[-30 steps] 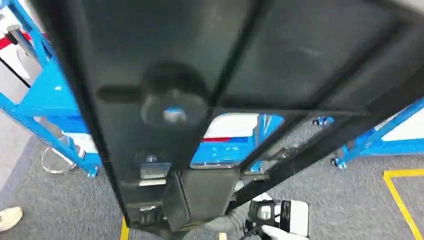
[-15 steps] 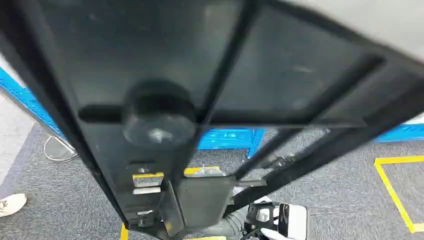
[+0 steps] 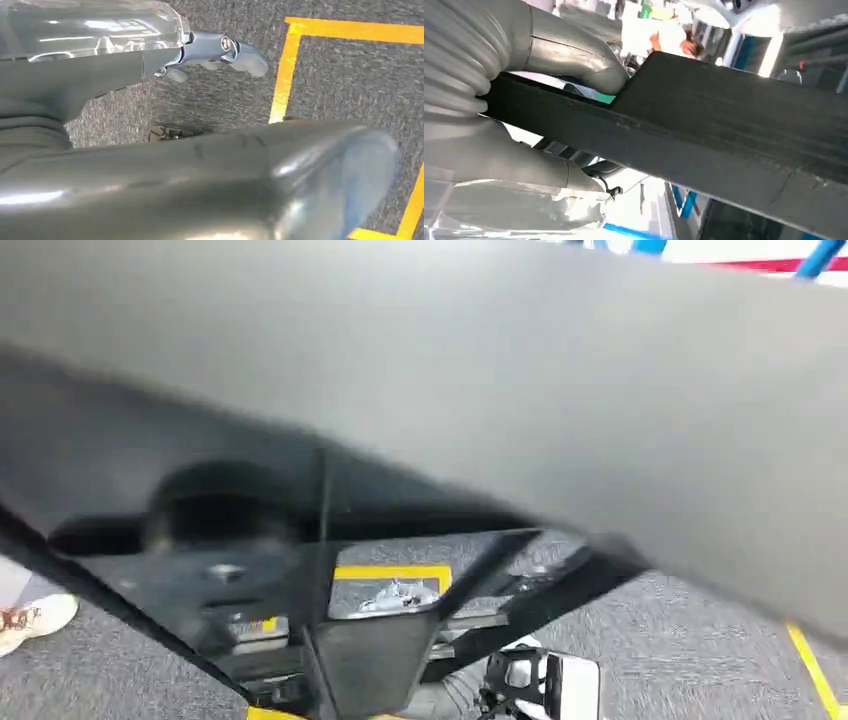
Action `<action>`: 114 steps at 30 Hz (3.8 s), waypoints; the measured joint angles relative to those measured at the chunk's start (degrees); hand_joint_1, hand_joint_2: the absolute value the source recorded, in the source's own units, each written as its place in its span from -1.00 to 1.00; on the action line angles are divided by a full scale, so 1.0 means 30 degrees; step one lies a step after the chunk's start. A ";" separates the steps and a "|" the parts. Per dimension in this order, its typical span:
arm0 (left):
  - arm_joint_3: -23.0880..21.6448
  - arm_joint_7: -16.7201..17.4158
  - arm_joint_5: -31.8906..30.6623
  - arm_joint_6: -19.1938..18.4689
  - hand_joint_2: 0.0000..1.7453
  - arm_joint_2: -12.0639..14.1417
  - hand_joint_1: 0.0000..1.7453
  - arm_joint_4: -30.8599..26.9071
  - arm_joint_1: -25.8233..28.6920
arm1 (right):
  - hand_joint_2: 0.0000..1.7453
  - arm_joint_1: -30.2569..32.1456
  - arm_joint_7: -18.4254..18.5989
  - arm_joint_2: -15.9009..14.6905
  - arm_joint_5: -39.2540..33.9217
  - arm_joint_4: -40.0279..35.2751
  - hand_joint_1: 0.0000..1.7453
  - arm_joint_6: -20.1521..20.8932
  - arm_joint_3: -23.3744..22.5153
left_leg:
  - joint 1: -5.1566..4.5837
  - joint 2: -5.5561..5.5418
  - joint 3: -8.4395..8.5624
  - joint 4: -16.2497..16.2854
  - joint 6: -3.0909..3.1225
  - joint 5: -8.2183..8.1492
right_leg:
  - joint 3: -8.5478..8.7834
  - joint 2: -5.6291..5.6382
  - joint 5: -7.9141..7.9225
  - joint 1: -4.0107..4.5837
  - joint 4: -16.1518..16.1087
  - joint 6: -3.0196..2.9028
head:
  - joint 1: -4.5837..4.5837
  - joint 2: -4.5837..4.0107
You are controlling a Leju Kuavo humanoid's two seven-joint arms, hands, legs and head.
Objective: Take the parts from the cabinet and place them on the table.
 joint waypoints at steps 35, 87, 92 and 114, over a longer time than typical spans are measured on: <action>-0.0007 0.1532 -0.0648 0.0096 -1.00 0.0080 -1.00 0.0087 -0.0092 | 1.00 0.0312 0.0015 0.0350 0.0816 0.0438 0.90 -0.0452 0.0014 | 0.0186 -0.0902 -0.0590 -0.0306 0.0455 0.0674 | -0.1919 0.1394 -0.2049 -0.0326 0.3485 0.0469 | -0.0219 0.0000; 0.0641 0.0437 -0.0152 0.0175 -1.00 0.1086 -1.00 0.0058 -0.0091 | 1.00 0.1727 0.0000 -0.0539 0.2361 -0.0284 0.90 -0.1049 -0.0022 | 0.0203 -0.0117 -0.0596 0.0632 -0.0533 0.0480 | -0.0350 0.0055 0.0303 -0.0211 -0.0134 -0.0305 | -0.0488 0.0000; 0.0641 0.0474 -0.0218 0.0262 -1.00 0.1078 -1.00 0.0058 -0.0033 | 1.00 0.1719 0.0015 -0.0532 0.2376 -0.0306 0.90 -0.1027 -0.0022 | -0.0149 -0.0097 -0.0367 -0.0279 0.0168 0.0400 | -0.0284 -0.0674 0.0255 -0.0100 -0.0167 0.0120 | -0.0474 0.0000; 0.0597 0.0772 -0.0415 0.0590 -1.00 0.0816 -1.00 0.0058 -0.0140 | 1.00 0.1812 0.0058 -0.0634 0.2368 0.0000 0.90 -0.1035 -0.0037 | 0.0145 -0.0830 -0.3529 0.5579 -0.0518 -0.1800 | -0.0843 0.0866 0.0227 -0.0184 0.0317 -0.0500 | -0.0474 0.0000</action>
